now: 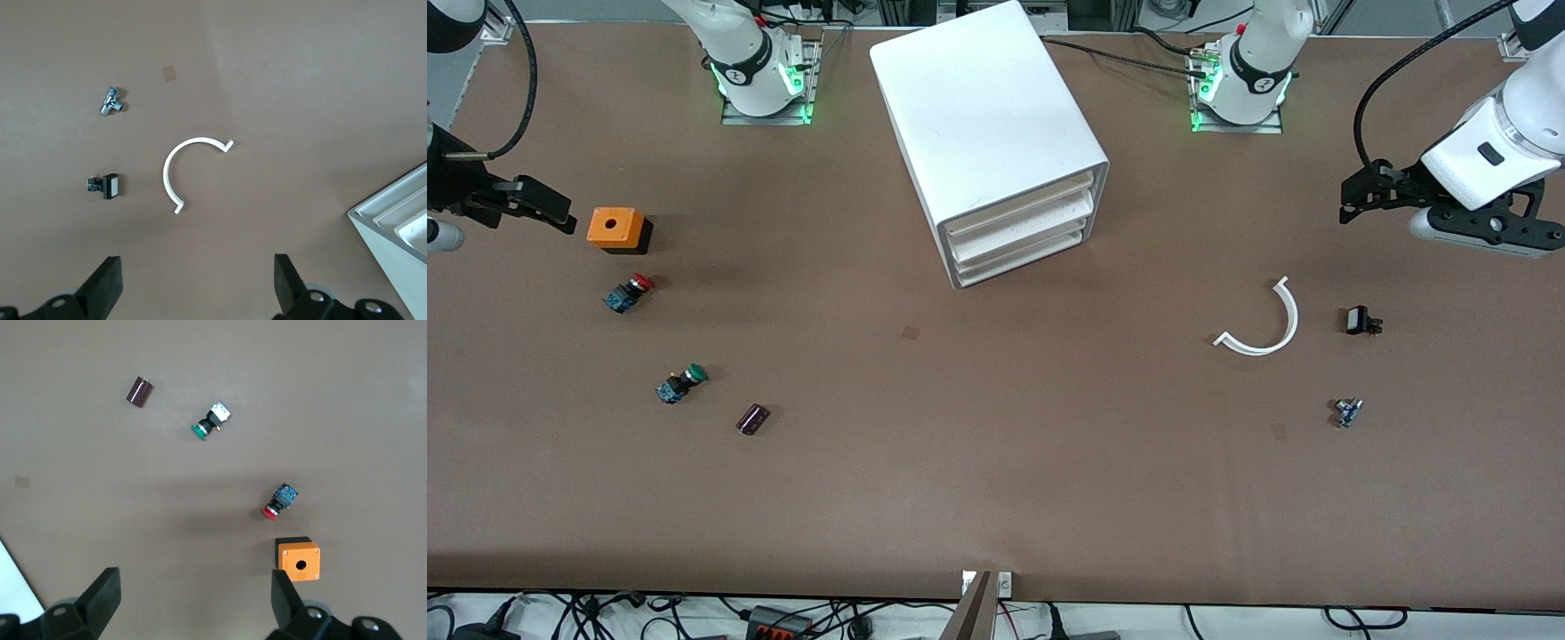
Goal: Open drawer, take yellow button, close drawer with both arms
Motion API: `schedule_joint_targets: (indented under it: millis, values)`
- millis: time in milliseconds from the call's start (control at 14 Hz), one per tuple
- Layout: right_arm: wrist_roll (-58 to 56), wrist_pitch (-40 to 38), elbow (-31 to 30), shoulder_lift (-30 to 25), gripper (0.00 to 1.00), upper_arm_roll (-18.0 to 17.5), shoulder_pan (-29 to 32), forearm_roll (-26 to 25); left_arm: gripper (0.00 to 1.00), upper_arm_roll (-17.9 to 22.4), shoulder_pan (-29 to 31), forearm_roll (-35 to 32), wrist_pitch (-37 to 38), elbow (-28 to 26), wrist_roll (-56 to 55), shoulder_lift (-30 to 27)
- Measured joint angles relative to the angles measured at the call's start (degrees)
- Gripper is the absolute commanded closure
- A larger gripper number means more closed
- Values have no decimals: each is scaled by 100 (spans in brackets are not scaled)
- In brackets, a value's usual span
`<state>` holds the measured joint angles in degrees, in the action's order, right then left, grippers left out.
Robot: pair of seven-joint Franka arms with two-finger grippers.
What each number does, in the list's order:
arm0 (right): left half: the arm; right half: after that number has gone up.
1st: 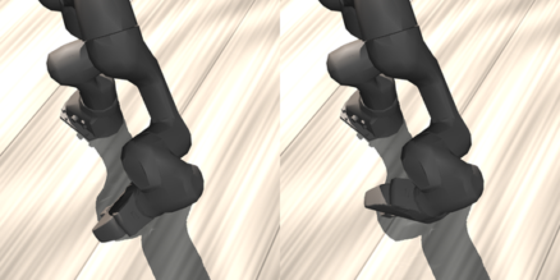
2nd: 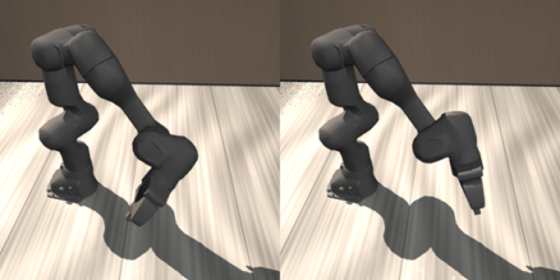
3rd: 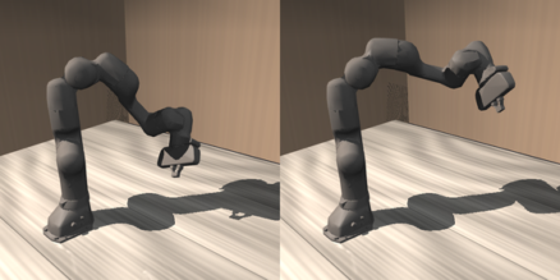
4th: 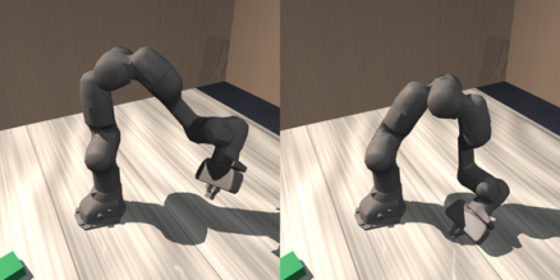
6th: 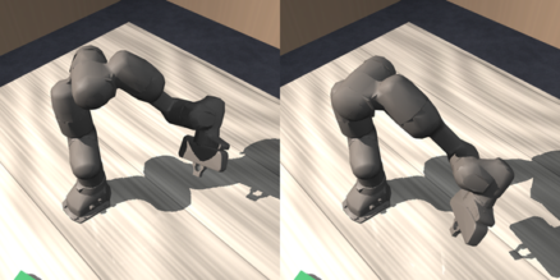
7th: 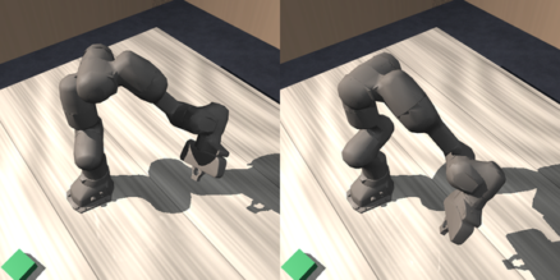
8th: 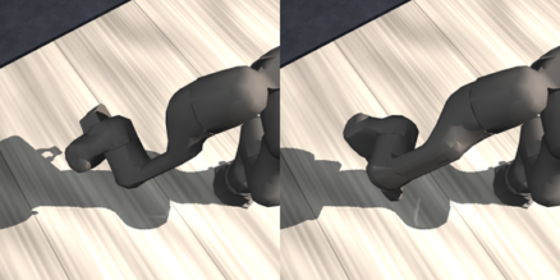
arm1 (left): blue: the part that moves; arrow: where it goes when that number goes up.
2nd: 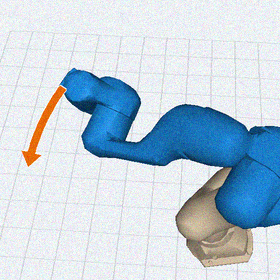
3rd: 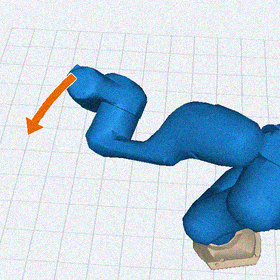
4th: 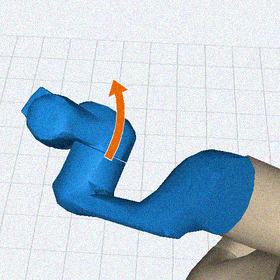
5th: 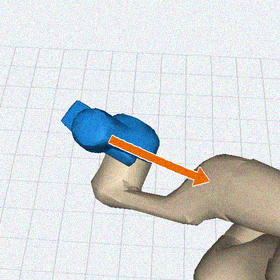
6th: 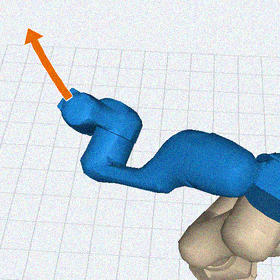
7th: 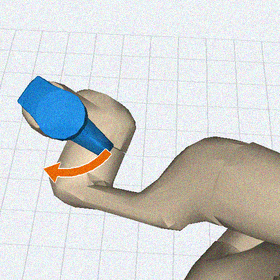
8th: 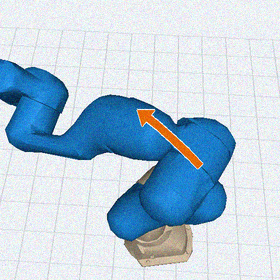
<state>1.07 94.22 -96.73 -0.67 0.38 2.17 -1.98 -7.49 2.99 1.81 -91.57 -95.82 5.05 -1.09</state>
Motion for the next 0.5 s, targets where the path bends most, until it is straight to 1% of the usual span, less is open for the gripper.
schedule_joint_targets:
  millis: [498]
  values:
    - [0, 0, 0, 0, 0, 0, 0, 0, 0, 0, 0, 0, 66, 0, 0, 0]
